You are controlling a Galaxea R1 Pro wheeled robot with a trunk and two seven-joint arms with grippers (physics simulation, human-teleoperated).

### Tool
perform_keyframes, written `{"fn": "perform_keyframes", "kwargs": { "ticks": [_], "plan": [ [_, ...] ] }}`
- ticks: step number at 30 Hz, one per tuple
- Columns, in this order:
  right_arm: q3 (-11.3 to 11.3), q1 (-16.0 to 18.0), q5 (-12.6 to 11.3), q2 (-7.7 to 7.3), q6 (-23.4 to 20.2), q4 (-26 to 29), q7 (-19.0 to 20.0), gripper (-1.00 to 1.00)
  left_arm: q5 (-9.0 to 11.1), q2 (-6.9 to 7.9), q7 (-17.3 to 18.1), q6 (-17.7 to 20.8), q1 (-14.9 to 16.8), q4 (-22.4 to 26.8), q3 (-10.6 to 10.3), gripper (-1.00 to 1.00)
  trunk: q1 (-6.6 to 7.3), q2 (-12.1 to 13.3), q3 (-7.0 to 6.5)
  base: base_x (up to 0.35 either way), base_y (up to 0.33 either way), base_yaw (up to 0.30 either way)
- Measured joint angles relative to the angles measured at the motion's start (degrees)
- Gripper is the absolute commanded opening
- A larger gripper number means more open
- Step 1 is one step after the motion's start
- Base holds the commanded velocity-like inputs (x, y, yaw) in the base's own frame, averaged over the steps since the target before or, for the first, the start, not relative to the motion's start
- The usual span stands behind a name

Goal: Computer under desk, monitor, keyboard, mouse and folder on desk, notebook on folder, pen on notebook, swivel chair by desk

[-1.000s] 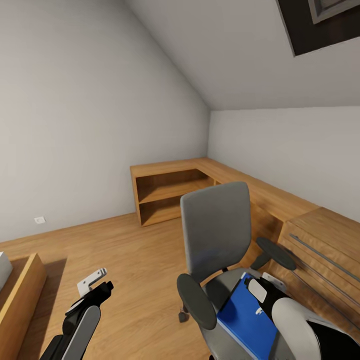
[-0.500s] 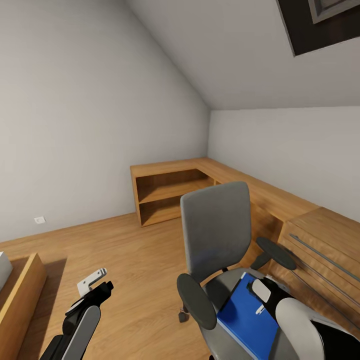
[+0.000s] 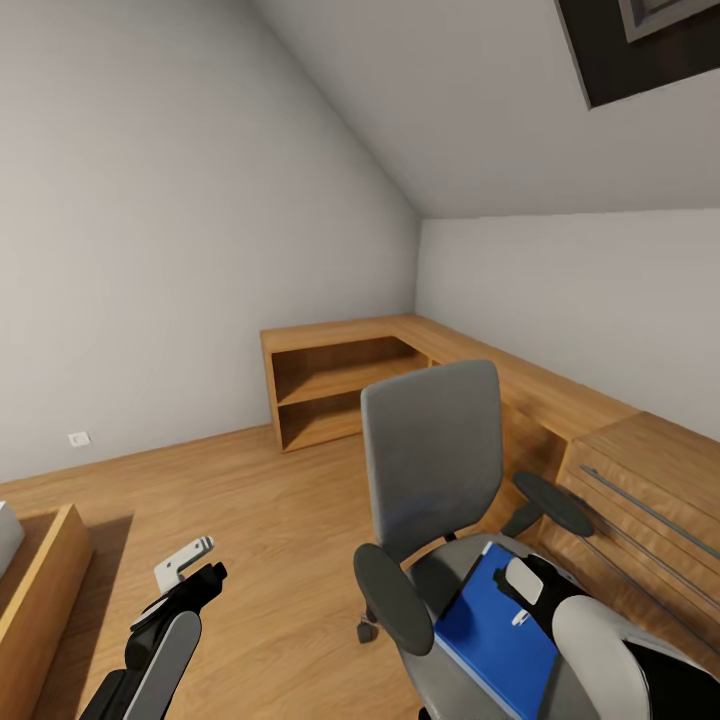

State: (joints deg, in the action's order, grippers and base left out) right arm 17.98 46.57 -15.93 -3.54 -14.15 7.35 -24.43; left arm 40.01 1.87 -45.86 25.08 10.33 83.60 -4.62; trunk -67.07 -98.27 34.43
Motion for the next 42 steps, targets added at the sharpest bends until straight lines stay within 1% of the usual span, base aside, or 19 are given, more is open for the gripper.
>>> {"fn": "perform_keyframes", "kwargs": {
  "ticks": [1, 15, 21, 26, 38, 42],
  "plan": [
    [0.0, 0.0, 0.0, -0.05, 0.0, 0.0, 0.0, 1.0, 0.0, 0.0, 0.0, 0.0, 0.0, 0.0, 0.0, 1.0, 0.0, 0.0, 0.0, 0.0, 0.0, 0.0],
    [-0.1, 0.0, 0.1, -0.14, 0.0, 0.0, 0.0, 1.0, 0.0, 0.0, 0.0, 0.0, 0.0, 0.0, 0.0, 1.0, -3.06, -5.6, 2.5, 0.0, 0.0, 0.0],
    [-0.1, 0.0, 0.1, -0.14, 0.0, 0.0, 0.0, 1.0, 0.0, 0.0, 0.0, 0.0, 0.0, 0.0, 0.0, 1.0, -3.07, -5.6, 2.51, 0.0, 0.0, 0.0],
    [-0.2, 0.1, 0.1, -0.13, -0.1, 1.8, 0.0, 1.0, 0.0, -0.01, 0.0, 0.0, 0.0, 0.0, -0.1, 1.0, -4.16, -7.6, 3.39, 0.0, 0.0, 0.0],
    [-0.3, 0.1, 0.1, -0.13, 0.0, 1.8, 0.1, 1.0, 0.0, 0.0, 0.0, 0.0, 0.0, 0.0, -0.1, 1.0, -4.17, -7.6, 3.4, 0.0, 0.0, 0.0],
    [-0.3, 0.0, 0.4, -0.08, 0.0, 1.8, 0.0, 1.0, 0.0, 0.0, 0.0, 0.0, 0.0, 0.0, -0.1, 1.0, -4.17, -7.6, 3.4, 0.0, 0.0, 0.0]
  ]
}}
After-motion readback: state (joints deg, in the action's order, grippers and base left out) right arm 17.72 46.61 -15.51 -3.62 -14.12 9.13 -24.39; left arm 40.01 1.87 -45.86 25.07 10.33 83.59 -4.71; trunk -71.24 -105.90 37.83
